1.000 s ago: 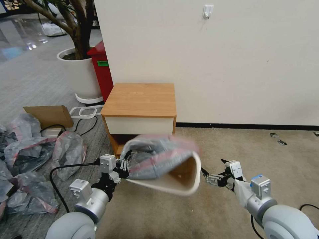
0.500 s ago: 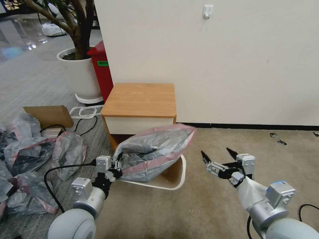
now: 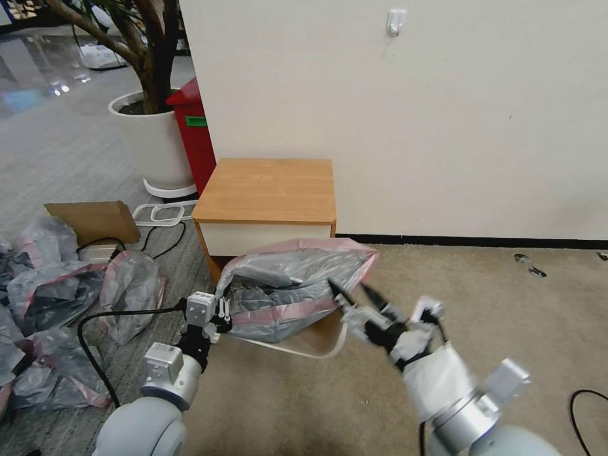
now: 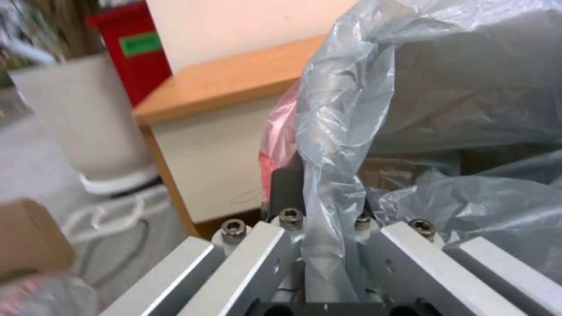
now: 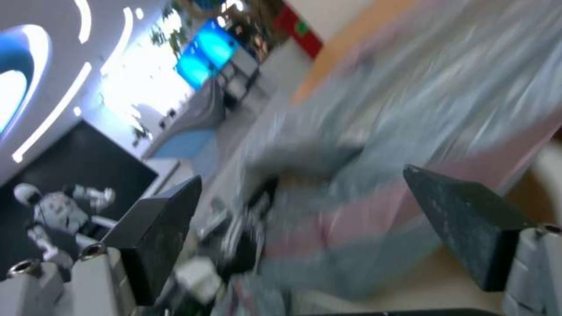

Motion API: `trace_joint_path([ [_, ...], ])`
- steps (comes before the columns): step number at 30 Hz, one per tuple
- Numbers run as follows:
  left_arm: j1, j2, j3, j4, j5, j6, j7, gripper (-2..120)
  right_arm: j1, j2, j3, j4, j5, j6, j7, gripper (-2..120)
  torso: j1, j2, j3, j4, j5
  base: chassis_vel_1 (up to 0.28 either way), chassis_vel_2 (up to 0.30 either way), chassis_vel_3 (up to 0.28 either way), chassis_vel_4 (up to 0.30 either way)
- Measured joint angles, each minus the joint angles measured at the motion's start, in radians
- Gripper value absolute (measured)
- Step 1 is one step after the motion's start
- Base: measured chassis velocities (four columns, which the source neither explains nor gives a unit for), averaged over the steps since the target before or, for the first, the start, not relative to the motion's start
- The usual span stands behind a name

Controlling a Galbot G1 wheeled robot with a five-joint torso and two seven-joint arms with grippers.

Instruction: Pick up the garbage bag from the table and place it over the trash can.

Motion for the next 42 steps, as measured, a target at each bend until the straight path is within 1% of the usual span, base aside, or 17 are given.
trace_joint_path([
  [2, 0.008, -0.005, 0.004, 0.004, 0.040, -0.022, -0.001, 0, -0.003, 0.016, -0.042, -0.010, -0.040, -0.015, 0.019, 92, 0.000, 0.000, 0.000, 0.0000, -0.0002, 0.000, 0.000, 0.000, 0.000],
  [3, 0.008, -0.005, 0.004, 0.004, 0.040, -0.022, -0.001, 0, -0.003, 0.016, -0.042, -0.010, -0.040, -0.015, 0.019, 92, 0.000, 0.000, 0.000, 0.0000, -0.0002, 0.000, 0.000, 0.000, 0.000],
  [5, 0.025, -0.011, 0.009, 0.007, 0.083, -0.046, -0.004, 0, 0.007, 0.048, -0.105, -0.046, -0.078, -0.061, 0.093, 98, 0.000, 0.000, 0.000, 0.0001, -0.0001, 0.000, 0.000, 0.000, 0.000],
  [7, 0.036, -0.015, 0.011, 0.007, 0.094, -0.054, -0.006, 0, 0.019, 0.078, -0.127, -0.068, -0.075, -0.082, 0.139, 99, 0.000, 0.000, 0.000, 0.0002, 0.0001, 0.000, 0.000, 0.000, 0.000],
  [8, 0.036, -0.015, 0.011, 0.007, 0.094, -0.054, -0.006, 0, 0.019, 0.078, -0.127, -0.068, -0.075, -0.082, 0.139, 99, 0.000, 0.000, 0.000, 0.0002, 0.0001, 0.000, 0.000, 0.000, 0.000],
  [11, 0.043, -0.023, 0.011, 0.007, 0.099, -0.061, -0.012, 0, 0.039, 0.124, -0.131, -0.092, -0.051, -0.103, 0.191, 99, 0.000, 0.000, 0.000, 0.0001, 0.0000, 0.000, 0.000, 0.000, 0.000],
  [12, 0.043, -0.023, 0.011, 0.007, 0.099, -0.061, -0.012, 0, 0.039, 0.124, -0.131, -0.092, -0.051, -0.103, 0.191, 99, 0.000, 0.000, 0.000, 0.0001, 0.0000, 0.000, 0.000, 0.000, 0.000],
  [14, 0.047, -0.031, 0.014, 0.009, 0.106, -0.068, -0.014, 0, 0.053, 0.161, -0.131, -0.109, -0.032, -0.114, 0.229, 100, 0.000, 0.000, 0.000, 0.0001, 0.0000, 0.000, 0.000, 0.000, 0.000],
  [16, 0.049, -0.032, 0.014, 0.009, 0.108, -0.069, -0.014, 0, 0.056, 0.169, -0.131, -0.112, -0.028, -0.118, 0.239, 99, 0.000, 0.000, 0.000, 0.0000, 0.0000, 0.000, 0.000, 0.000, 0.000],
  [18, 0.054, -0.036, 0.017, 0.011, 0.113, -0.076, -0.015, 0, 0.070, 0.195, -0.131, -0.130, -0.011, -0.125, 0.272, 99, 0.000, 0.000, 0.000, 0.0001, 0.0001, 0.000, 0.000, 0.000, 0.000],
  [21, 0.055, -0.037, 0.017, 0.014, 0.113, -0.078, -0.015, 0, 0.075, 0.200, -0.131, -0.142, -0.026, -0.122, 0.271, 99, 0.000, 0.000, 0.000, 0.0002, 0.0000, 0.000, 0.000, 0.000, 0.000],
  [23, 0.054, -0.037, 0.014, 0.021, 0.113, -0.078, -0.017, 0, 0.068, 0.186, -0.126, -0.147, -0.065, -0.110, 0.236, 100, 0.000, 0.000, 0.000, 0.0000, 0.0002, 0.000, 0.000, 0.000, 0.000],
  [28, 0.055, -0.040, 0.012, 0.022, 0.110, -0.083, -0.019, 0, 0.072, 0.185, -0.108, -0.130, 0.004, -0.136, 0.251, 100, 0.000, 0.000, 0.000, 0.0000, 0.0002, 0.000, 0.000, 0.000, 0.000],
  [31, 0.055, -0.043, 0.012, 0.023, 0.110, -0.086, -0.019, 0, 0.084, 0.207, -0.112, -0.147, 0.001, -0.125, 0.248, 100, 0.000, 0.000, 0.000, 0.0001, 0.0003, 0.000, 0.000, 0.000, 0.000],
  [34, 0.054, -0.040, 0.012, 0.026, 0.109, -0.086, -0.020, 0, 0.085, 0.209, -0.112, -0.149, -0.011, -0.120, 0.237, 100, 0.000, 0.000, 0.000, 0.0001, 0.0001, 0.000, 0.000, 0.000, 0.000],
  [38, 0.053, -0.038, 0.011, 0.025, 0.108, -0.086, -0.020, 0, 0.086, 0.210, -0.113, -0.140, 0.015, -0.129, 0.252, 100, 0.000, 0.000, 0.000, 0.0000, 0.0001, 0.000, 0.000, 0.000, 0.000],
  [42, 0.059, -0.039, 0.013, 0.016, 0.112, -0.095, -0.020, 0, 0.113, 0.245, -0.117, -0.159, 0.050, -0.135, 0.294, 100, 0.000, 0.000, 0.000, 0.0000, 0.0001, 0.000, 0.000, 0.000, 0.000],
])
